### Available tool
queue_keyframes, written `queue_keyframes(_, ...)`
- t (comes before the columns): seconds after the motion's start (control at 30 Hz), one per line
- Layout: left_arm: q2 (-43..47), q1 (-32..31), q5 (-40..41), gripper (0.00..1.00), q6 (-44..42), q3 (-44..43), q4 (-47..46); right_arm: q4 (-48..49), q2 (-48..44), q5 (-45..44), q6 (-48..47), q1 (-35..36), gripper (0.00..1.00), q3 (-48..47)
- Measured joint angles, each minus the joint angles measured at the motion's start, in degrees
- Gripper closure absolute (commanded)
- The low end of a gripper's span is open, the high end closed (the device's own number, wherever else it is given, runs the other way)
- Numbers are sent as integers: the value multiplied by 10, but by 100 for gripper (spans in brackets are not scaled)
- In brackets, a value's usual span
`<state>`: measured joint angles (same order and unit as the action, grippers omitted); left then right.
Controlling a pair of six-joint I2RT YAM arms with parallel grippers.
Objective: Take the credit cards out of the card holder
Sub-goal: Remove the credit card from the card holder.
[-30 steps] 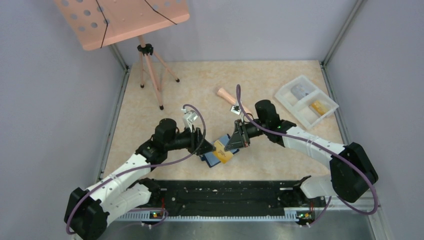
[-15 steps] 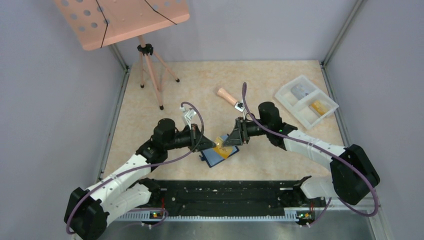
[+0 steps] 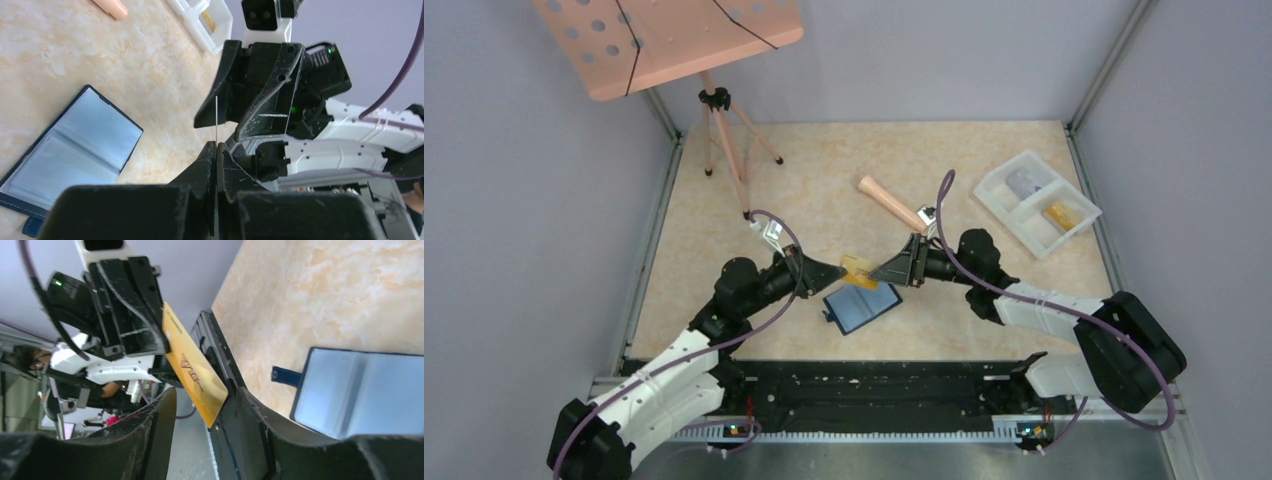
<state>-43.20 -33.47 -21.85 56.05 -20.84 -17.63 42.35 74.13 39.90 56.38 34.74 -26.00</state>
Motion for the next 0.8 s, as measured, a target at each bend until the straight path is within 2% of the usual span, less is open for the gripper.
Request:
queue_keyframes(0.37, 41, 0, 66, 100, 54, 26, -30, 225, 72, 0, 119, 0, 77, 31)
queue_keyframes(0.53, 46, 0, 80, 100, 61, 28, -31, 287, 102, 1, 153, 1, 98, 32)
queue_keyframes(0.6, 49, 0, 84, 99, 64, 30, -31, 300, 104, -2, 160, 1, 100, 34)
queue_keyframes(0.63, 50, 0, 85, 94, 65, 30, -31, 305, 104, -2, 162, 1, 100, 36)
queue_keyframes(0.73, 53, 0, 90, 62, 67, 32, -28, 313, 104, -5, 165, 1, 100, 39)
queue_keyframes(0.8, 56, 0, 99, 44, 67, 32, -17, 311, 103, -8, 163, 1, 100, 39)
